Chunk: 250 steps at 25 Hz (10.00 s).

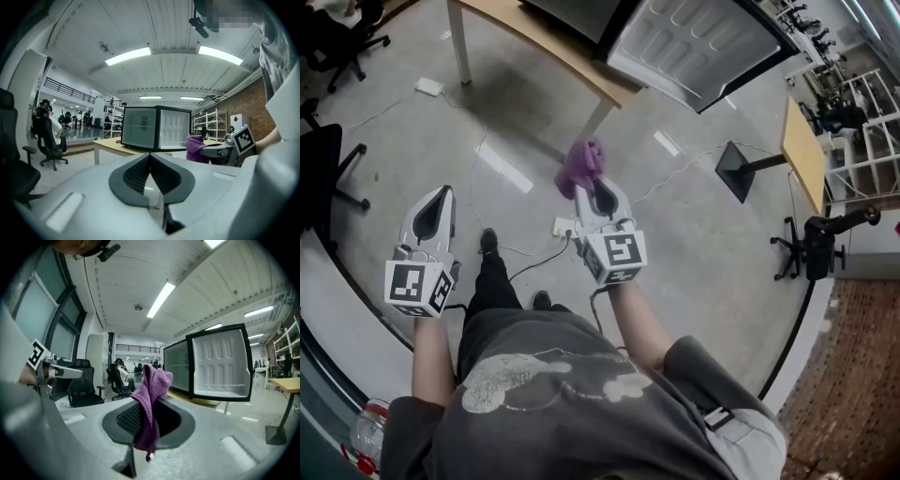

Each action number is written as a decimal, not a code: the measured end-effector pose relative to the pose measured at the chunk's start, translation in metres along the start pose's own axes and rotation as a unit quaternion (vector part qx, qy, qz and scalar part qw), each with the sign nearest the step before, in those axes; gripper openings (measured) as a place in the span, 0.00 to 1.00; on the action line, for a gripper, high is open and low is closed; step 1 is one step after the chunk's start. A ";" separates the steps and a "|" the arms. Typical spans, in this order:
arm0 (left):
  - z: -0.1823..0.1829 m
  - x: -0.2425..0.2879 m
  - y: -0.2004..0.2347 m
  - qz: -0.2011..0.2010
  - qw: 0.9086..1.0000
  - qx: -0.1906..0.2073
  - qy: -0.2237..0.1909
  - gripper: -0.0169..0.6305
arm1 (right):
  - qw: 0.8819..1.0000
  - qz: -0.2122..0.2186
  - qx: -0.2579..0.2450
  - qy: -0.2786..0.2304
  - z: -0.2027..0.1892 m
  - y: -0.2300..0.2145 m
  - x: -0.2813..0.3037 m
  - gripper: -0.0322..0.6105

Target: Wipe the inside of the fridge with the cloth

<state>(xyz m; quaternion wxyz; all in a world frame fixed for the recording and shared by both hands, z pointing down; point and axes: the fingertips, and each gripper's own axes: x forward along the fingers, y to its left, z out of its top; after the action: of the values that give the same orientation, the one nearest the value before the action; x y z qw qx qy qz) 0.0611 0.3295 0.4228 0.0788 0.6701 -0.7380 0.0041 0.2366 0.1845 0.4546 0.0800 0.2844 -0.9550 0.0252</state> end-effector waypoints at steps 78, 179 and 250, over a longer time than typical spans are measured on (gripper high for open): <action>0.230 0.628 0.245 -0.295 0.949 0.081 -0.075 0.05 | 0.961 -0.255 -0.108 -0.005 0.274 -0.269 0.657 0.11; 0.187 0.581 0.083 -0.493 0.866 0.071 -0.028 0.05 | 0.806 -0.591 -0.017 0.000 0.212 -0.282 0.342 0.12; 0.103 0.575 0.227 -0.247 0.965 0.085 0.012 0.05 | 0.985 -0.119 -0.124 0.030 0.087 -0.142 0.613 0.12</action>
<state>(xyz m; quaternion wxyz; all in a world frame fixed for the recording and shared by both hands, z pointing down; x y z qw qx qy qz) -0.2261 -0.2269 0.4136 0.0296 0.8355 -0.5458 0.0554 -0.2036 -0.2735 0.4717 0.1454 0.3831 -0.9073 -0.0946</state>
